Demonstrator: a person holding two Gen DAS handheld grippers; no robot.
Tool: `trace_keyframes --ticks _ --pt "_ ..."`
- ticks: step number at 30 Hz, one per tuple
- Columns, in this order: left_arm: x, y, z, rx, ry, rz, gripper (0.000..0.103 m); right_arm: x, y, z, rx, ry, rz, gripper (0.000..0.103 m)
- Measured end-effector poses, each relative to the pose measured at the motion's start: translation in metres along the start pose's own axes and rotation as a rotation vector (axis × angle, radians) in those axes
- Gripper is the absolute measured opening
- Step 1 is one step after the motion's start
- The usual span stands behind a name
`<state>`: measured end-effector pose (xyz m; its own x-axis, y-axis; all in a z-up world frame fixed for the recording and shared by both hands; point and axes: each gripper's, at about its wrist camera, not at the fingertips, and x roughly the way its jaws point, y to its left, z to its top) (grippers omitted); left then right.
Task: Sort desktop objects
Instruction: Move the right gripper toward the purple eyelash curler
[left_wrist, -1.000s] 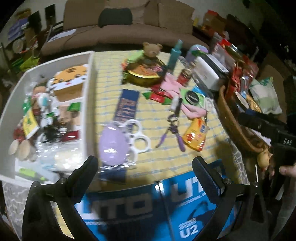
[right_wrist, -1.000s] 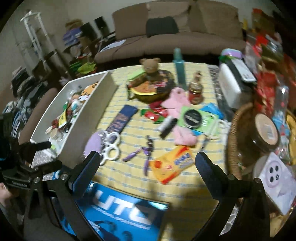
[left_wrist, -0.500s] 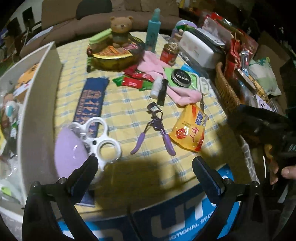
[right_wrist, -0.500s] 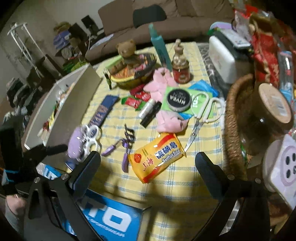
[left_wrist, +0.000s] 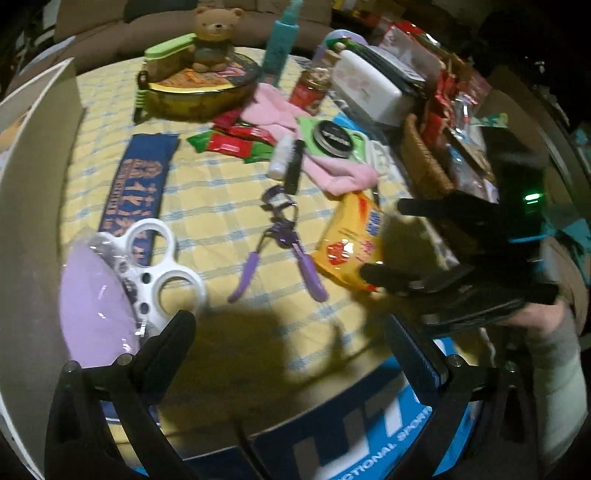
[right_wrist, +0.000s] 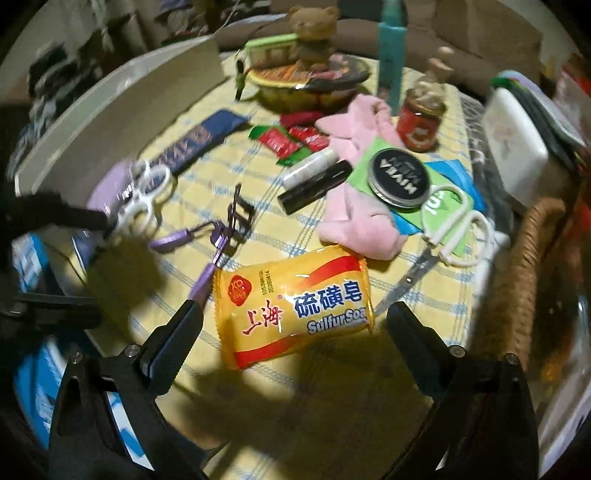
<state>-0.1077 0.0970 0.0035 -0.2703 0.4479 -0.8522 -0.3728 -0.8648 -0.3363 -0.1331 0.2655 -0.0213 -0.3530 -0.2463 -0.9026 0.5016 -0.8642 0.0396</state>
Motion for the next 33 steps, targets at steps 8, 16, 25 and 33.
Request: trace_keyframes --ticks 8,16,25,33 --pt "-0.001 -0.001 0.006 -0.032 0.002 -0.067 0.103 0.03 -0.009 -0.001 0.024 0.01 0.006 0.103" --pt "0.017 -0.003 0.003 -0.05 0.053 -0.104 0.103 0.03 -0.01 0.0 0.057 -0.008 0.043 0.08" --pt "0.017 -0.001 0.008 -0.025 0.037 -0.024 0.103 0.02 -0.023 -0.002 0.158 0.017 0.103 0.076" --pt "0.037 0.0 0.009 0.012 0.054 0.046 0.103 0.018 -0.034 -0.005 0.232 0.011 0.144 0.07"
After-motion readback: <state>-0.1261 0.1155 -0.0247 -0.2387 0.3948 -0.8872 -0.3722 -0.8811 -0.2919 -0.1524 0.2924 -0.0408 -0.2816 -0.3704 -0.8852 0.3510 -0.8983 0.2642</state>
